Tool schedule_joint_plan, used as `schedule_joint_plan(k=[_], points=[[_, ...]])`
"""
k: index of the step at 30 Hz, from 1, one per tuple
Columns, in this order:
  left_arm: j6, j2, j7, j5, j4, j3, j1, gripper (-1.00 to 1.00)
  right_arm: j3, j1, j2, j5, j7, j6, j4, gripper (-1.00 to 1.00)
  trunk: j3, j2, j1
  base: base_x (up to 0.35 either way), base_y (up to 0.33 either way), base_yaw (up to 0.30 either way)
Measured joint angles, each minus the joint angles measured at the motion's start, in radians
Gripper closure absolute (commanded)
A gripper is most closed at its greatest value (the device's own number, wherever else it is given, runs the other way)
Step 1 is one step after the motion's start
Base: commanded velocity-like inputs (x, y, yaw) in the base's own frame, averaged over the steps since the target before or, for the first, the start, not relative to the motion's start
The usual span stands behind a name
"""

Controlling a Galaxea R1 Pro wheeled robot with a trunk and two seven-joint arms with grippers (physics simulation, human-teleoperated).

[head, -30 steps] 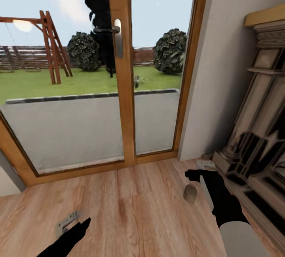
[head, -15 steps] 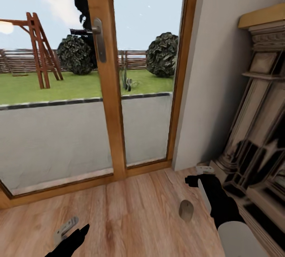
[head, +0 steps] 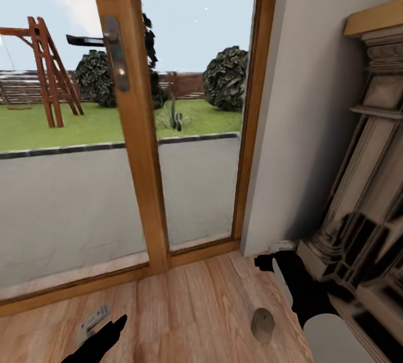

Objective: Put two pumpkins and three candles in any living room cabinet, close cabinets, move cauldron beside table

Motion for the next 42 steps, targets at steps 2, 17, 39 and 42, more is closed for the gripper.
schedule_joint_plan(k=[2, 17, 39, 42], points=[[0.036, -0.004, 0.015, 0.001, -0.042, -0.002, -0.001, -1.00, 0.033, 0.001, 0.000, -0.003, -0.002, -0.001, 0.005, -1.00, 0.001, 0.000, 0.000, 0.040, -0.007, -0.068], [0.187, 0.007, 0.088, 0.062, -0.094, -0.040, -0.049, -1.00, 0.036, -0.230, 0.037, -0.025, -0.004, -0.161, 0.501, -1.00, -0.027, -0.063, 0.035, 0.004, -0.001, -0.008], [0.180, 0.006, 0.085, 0.064, -0.069, -0.042, -0.057, -1.00, 0.031, -0.307, -0.020, -0.054, -0.002, -0.278, 0.551, -1.00, -0.096, -0.217, 0.119, 0.000, 0.000, 0.000], [0.194, 0.007, 0.055, 0.071, -0.105, -0.043, -0.054, -1.00, 0.032, -0.306, -0.021, -0.054, -0.004, -0.276, 0.545, -1.00, -0.107, -0.218, 0.121, 0.000, 0.000, 0.000]])
